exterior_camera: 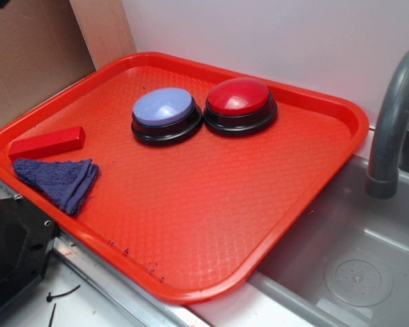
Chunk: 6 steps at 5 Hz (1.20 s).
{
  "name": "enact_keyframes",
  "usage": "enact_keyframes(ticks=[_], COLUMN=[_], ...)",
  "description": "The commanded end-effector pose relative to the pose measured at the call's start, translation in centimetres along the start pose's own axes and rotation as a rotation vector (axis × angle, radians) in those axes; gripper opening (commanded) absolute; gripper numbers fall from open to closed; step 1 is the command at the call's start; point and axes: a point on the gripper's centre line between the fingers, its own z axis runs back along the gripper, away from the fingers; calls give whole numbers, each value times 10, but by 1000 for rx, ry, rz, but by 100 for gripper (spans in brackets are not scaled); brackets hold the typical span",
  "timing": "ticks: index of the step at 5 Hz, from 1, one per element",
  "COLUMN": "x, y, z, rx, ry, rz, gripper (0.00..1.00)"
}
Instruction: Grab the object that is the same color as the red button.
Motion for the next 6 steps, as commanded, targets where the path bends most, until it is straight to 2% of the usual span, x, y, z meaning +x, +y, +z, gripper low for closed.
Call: enact_keyframes(ticks=[1, 2, 3, 4, 6], x=[0, -6, -10, -5, 10], y=[0, 24, 57, 79, 113], z=[0, -5, -26, -41, -79], rx=[0, 0, 8, 39, 45], ry=[0, -28, -25, -36, -130], rz=[0, -45, -184, -364, -727], gripper=[100, 100, 100, 100, 100])
